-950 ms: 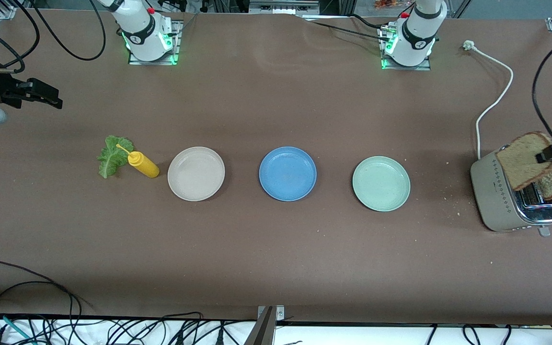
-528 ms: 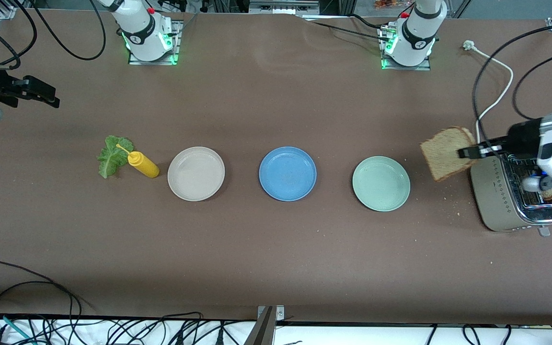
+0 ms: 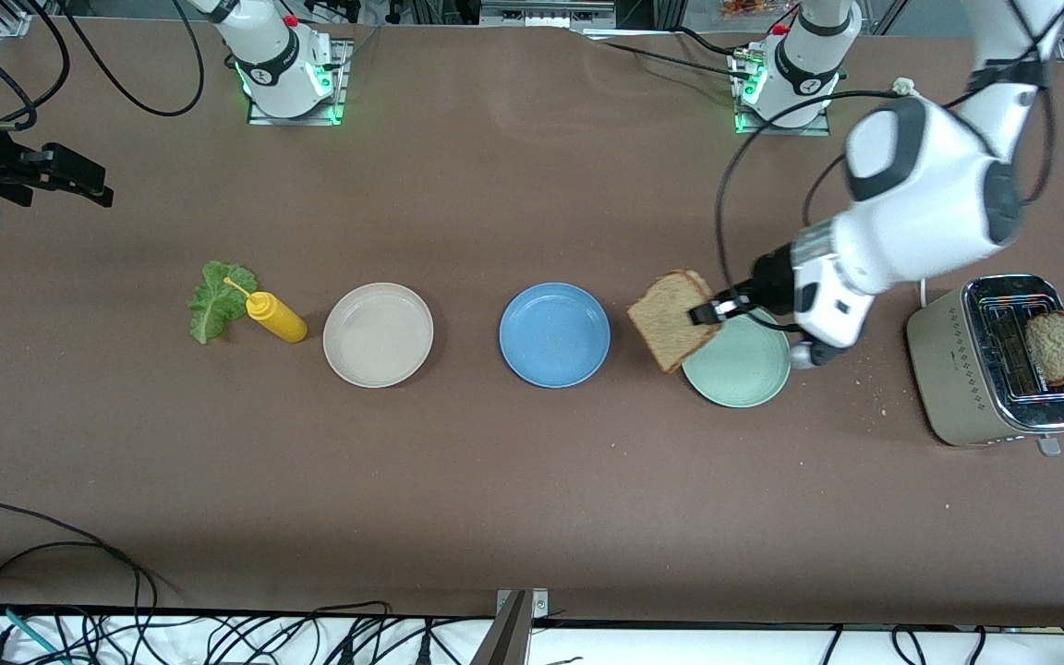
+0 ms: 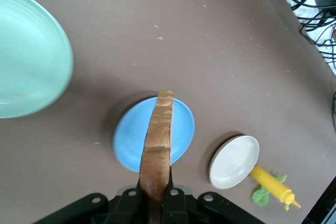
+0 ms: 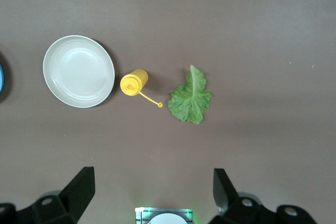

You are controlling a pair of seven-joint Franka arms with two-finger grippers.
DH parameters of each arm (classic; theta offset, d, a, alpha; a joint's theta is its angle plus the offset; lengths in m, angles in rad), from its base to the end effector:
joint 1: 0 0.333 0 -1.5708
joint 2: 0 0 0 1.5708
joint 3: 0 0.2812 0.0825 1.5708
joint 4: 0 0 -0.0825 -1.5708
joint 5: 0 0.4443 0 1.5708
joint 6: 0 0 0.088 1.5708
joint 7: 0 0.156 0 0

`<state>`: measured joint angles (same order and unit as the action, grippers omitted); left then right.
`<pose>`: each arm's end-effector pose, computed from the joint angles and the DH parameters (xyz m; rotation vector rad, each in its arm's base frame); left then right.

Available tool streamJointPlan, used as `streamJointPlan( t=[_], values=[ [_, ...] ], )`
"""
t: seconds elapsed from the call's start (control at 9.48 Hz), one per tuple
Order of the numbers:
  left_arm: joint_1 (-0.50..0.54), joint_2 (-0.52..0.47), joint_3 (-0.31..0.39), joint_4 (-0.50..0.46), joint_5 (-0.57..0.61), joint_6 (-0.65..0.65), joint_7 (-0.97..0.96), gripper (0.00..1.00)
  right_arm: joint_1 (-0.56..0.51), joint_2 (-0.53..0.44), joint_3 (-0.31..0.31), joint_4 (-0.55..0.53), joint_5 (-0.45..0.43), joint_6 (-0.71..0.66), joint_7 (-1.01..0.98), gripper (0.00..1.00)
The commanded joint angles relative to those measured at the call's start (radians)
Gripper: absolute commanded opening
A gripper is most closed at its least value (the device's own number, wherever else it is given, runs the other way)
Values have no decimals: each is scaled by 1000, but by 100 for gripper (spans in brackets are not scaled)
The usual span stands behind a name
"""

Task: Make sandwich in blue plate with both arms
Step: 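Carry the bread slice over the blue plate with the left gripper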

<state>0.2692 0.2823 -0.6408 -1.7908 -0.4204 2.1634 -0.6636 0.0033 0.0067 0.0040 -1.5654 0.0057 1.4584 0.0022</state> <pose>0.6391 -0.2691 0.3399 2.5164 0.6947 -0.1996 0.5985 0.0053 0.5306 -3.1313 -0.0085 0.1782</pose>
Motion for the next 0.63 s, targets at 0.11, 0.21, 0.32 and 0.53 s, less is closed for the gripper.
streamJointPlan(
  t=[0.11,0.21,0.32,0.53],
  values=[
    [-129,125,-51,-96,-25,422,-135,0,0,-1,1,25,19,-30,2,100],
    [-165,171,-48,-96,-23,505,-146,0,0,-1,-1,25,19,-36,4,100],
    [-192,207,-45,-96,-18,535,-145,0,-2,-1,-1,24,19,-36,2,100],
    [-231,254,-20,-94,32,553,-137,0,0,-1,1,24,19,-38,2,100]
  ],
)
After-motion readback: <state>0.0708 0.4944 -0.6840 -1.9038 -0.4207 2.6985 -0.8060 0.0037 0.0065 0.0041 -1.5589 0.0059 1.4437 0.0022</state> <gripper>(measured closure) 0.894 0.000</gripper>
